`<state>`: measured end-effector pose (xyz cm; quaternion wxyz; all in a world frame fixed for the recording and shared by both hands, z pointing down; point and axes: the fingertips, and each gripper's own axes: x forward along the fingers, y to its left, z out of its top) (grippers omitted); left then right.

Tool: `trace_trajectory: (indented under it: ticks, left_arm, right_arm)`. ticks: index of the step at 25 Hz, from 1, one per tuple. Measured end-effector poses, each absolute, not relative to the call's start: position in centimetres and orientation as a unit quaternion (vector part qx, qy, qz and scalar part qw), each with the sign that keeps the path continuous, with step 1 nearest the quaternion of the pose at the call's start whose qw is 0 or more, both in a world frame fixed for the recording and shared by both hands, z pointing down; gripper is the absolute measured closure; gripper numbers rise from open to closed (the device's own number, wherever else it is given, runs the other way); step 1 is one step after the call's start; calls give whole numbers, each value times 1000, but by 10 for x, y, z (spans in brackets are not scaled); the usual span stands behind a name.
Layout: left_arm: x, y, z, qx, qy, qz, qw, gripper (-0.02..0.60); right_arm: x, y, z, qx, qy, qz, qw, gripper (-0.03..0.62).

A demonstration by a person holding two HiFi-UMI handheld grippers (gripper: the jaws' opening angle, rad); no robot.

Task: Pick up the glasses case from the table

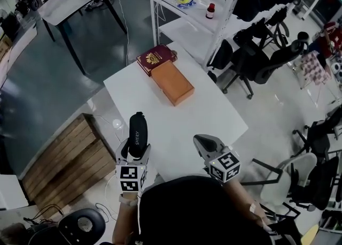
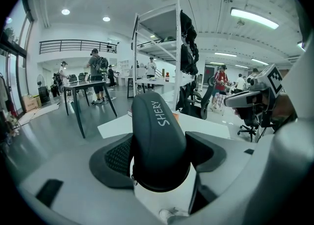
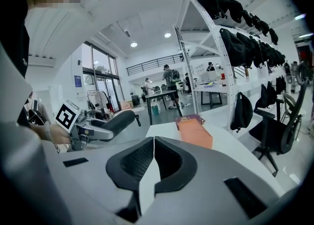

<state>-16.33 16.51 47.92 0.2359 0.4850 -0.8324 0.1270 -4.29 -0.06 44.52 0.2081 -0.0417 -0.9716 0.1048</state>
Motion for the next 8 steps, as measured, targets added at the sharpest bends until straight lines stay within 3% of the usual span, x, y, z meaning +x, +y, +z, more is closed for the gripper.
trace_trajectory:
  ticks: [8]
  left_arm:
    - [-168, 161, 480, 494, -827, 126, 237, 241]
  right_arm:
    - [-44, 0, 443, -34, -972, 104, 210, 563]
